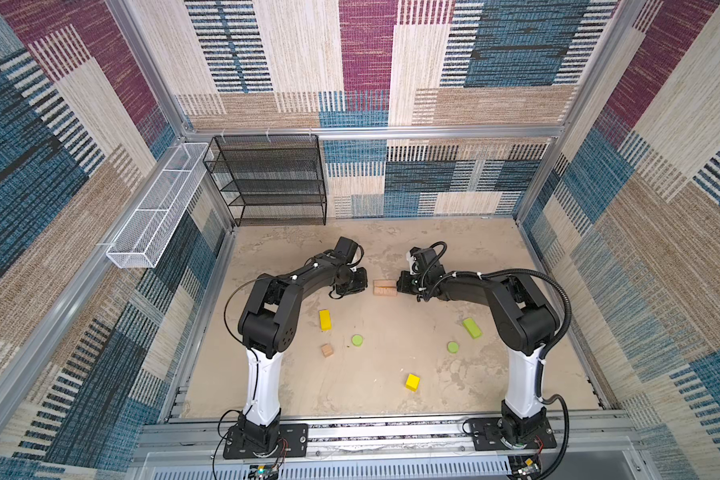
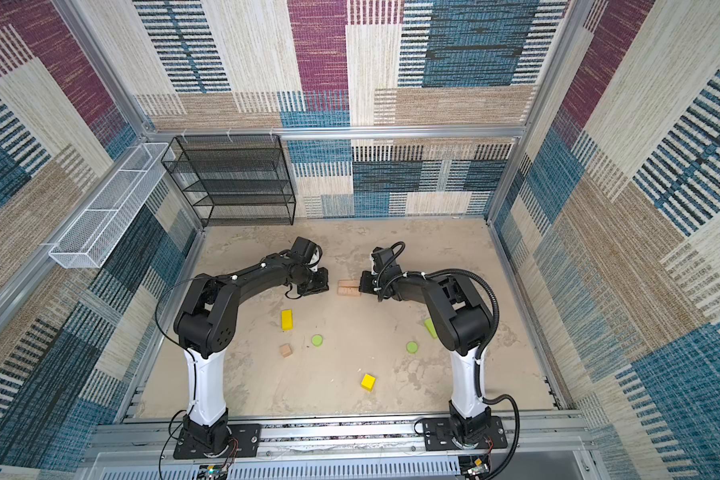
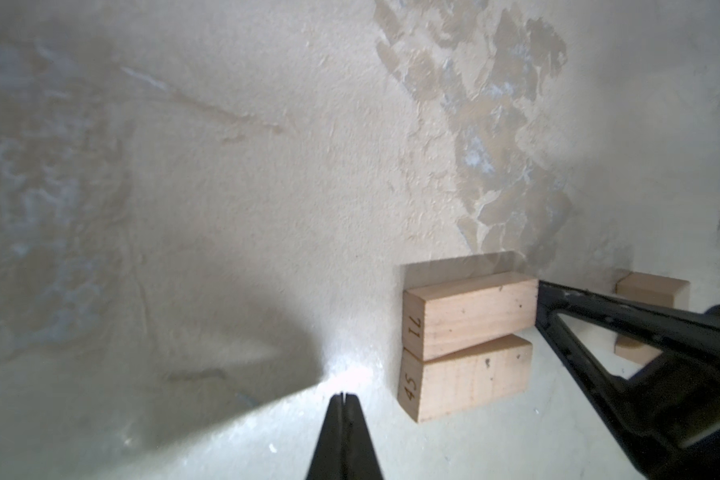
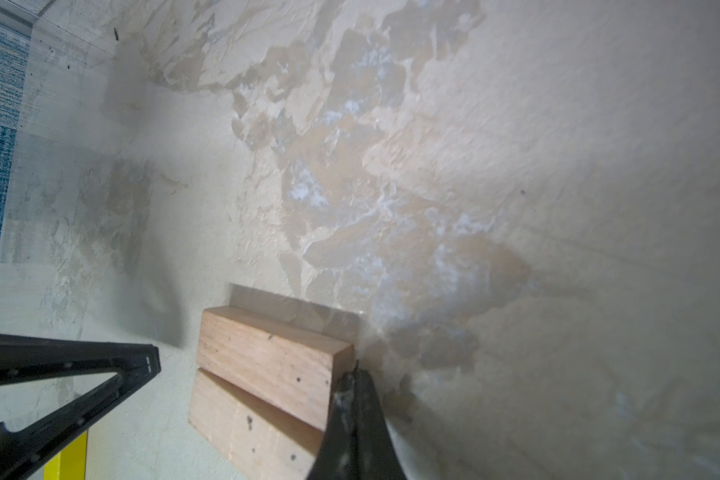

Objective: Build the wood block tower

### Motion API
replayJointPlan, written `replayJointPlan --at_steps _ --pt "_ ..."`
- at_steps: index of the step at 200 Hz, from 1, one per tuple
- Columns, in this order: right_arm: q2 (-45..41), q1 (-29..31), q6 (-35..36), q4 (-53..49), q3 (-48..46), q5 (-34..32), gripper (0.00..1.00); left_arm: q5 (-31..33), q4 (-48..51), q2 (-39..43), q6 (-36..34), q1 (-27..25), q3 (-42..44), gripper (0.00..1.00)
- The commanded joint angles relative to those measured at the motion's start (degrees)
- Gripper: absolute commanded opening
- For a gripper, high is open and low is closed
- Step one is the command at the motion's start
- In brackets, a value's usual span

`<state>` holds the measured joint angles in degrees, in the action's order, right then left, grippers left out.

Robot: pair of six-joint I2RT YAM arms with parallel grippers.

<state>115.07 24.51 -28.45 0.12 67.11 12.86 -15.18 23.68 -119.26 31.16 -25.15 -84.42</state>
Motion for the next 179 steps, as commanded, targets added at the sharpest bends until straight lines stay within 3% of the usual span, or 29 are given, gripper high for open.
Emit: replayJointPlan --at_steps 1,58,179 --pt "-0.01 0.1 -0.48 0.07 0.62 -0.88 0.0 -0.38 -0.04 -0.22 0.39 0.05 -0.36 0.0" --pt "-3.78 0.1 -0.53 -1.88 -0.05 -4.99 0.0 -0.48 -0.06 0.08 0.56 0.02 -0.35 0.0" --pt "-10.3 4.91 -3.61 -0.26 -10.1 -5.14 0.0 -0.29 0.14 0.35 1.01 -0.06 -0.18 0.0"
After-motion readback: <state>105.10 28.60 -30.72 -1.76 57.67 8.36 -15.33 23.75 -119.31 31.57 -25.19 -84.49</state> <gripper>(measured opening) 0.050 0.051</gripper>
